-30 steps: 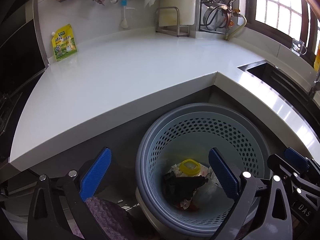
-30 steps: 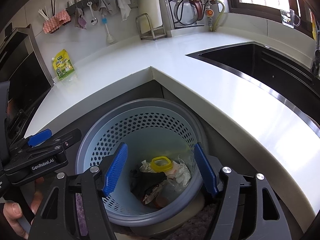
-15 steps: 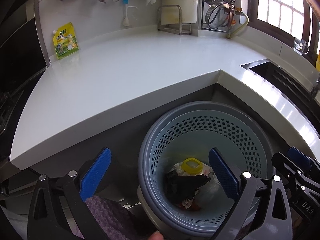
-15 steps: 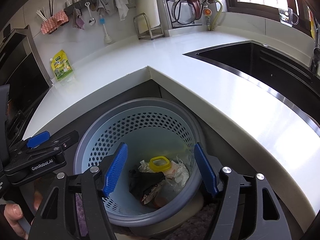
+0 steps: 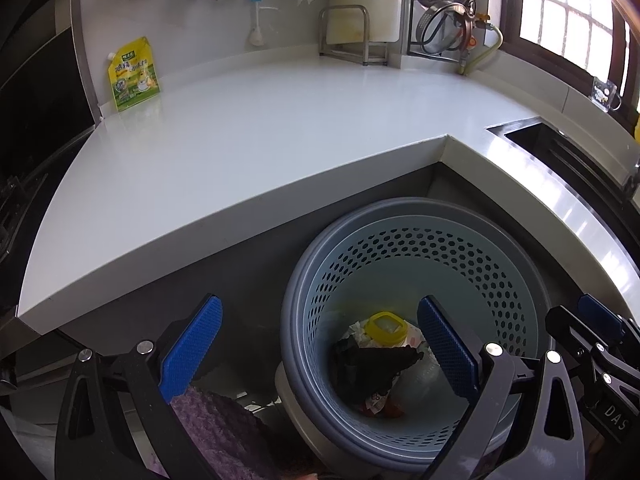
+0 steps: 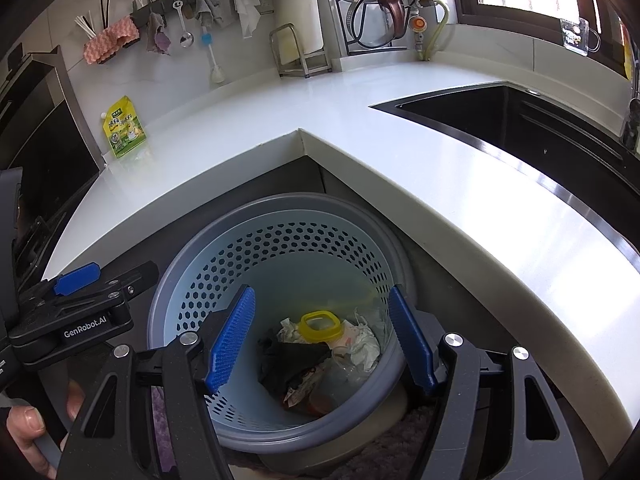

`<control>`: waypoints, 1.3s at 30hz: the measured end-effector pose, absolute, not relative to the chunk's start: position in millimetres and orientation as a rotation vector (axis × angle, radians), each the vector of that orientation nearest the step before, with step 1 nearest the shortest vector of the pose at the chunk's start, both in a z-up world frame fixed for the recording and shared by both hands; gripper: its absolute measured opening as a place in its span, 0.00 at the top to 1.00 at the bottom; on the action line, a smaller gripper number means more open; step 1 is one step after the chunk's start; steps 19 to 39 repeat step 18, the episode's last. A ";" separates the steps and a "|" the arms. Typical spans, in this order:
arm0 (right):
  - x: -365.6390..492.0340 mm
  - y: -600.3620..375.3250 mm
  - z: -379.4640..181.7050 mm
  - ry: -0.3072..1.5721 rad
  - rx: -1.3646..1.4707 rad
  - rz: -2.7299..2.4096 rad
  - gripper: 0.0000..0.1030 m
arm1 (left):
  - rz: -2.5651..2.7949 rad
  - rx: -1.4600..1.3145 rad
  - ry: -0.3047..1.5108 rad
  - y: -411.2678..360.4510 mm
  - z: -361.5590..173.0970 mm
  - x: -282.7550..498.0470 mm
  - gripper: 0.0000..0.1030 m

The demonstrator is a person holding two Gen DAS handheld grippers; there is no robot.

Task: Collect trash

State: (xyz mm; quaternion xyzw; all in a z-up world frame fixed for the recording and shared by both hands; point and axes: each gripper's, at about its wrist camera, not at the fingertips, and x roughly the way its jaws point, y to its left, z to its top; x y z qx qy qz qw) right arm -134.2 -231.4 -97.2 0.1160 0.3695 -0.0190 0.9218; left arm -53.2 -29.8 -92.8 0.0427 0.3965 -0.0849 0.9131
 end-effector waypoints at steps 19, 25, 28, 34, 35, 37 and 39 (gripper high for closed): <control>-133.6 -229.7 -97.4 0.760 0.237 -0.039 0.36 | -0.174 0.082 0.819 -26.1 -92.9 -53.5 0.07; -133.6 -229.7 -97.4 0.760 0.237 -0.039 0.36 | -0.174 0.082 0.819 -26.1 -92.9 -53.5 0.07; -133.6 -229.7 -97.4 0.760 0.237 -0.039 0.36 | -0.174 0.082 0.819 -26.1 -92.9 -53.5 0.07; -133.6 -229.7 -97.4 0.760 0.237 -0.039 0.36 | -0.174 0.082 0.819 -26.1 -92.9 -53.5 0.07; -133.6 -229.7 -97.4 0.760 0.237 -0.039 0.36 | -0.174 0.082 0.819 -26.1 -92.9 -53.5 0.07; -133.6 -229.7 -97.4 0.760 0.237 -0.039 0.36 | -0.174 0.082 0.819 -26.1 -92.9 -53.5 0.07; -133.6 -229.7 -97.4 0.760 0.237 -0.039 0.36 | -0.174 0.082 0.819 -26.1 -92.9 -53.5 0.07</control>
